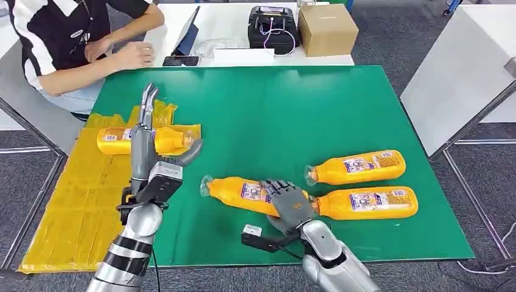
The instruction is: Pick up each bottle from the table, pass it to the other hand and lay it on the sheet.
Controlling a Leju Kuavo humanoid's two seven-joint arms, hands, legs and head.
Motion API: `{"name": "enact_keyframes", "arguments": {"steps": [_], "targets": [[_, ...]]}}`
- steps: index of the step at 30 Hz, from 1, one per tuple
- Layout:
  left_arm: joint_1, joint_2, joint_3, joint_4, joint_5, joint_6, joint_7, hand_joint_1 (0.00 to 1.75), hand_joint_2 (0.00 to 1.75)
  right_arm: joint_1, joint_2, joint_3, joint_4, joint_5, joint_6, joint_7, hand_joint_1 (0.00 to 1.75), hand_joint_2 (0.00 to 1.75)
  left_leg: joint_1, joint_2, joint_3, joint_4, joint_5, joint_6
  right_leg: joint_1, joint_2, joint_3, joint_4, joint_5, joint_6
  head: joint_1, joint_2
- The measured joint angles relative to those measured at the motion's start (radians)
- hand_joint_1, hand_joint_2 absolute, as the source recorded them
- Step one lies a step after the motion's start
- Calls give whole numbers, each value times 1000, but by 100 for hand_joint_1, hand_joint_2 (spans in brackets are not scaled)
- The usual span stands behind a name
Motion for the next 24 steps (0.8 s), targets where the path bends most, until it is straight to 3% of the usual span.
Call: {"name": "enact_keyframes", "arguments": {"steps": [10, 15, 21, 24], "targets": [[8, -3, -35, -6, 51, -187, 69, 0, 175, 110, 85, -179, -259, -73, -204, -113, 175, 175, 0, 0, -4, 0, 0, 0, 0, 0, -5, 0, 0, 0, 0, 0], [3, 5, -36, 36, 172, -323, 84, 0, 175, 137, 106, -219, -301, -74, -249, -141, 175, 175, 0, 0, -5, 0, 0, 0, 0, 0, -5, 0, 0, 0, -1, 0], [-2, 15, -35, 64, 212, -365, 88, 0, 175, 149, 115, -235, -317, -74, -253, -141, 175, 175, 0, 0, -5, 0, 0, 0, 0, 0, -5, 0, 0, 0, -1, 0], [-15, 22, -35, 93, 337, -476, 101, 0, 175, 149, 117, -239, -317, -84, -263, -144, 175, 175, 0, 0, -5, 0, 0, 0, 0, 0, -5, 0, 0, 0, 0, 0]]}}
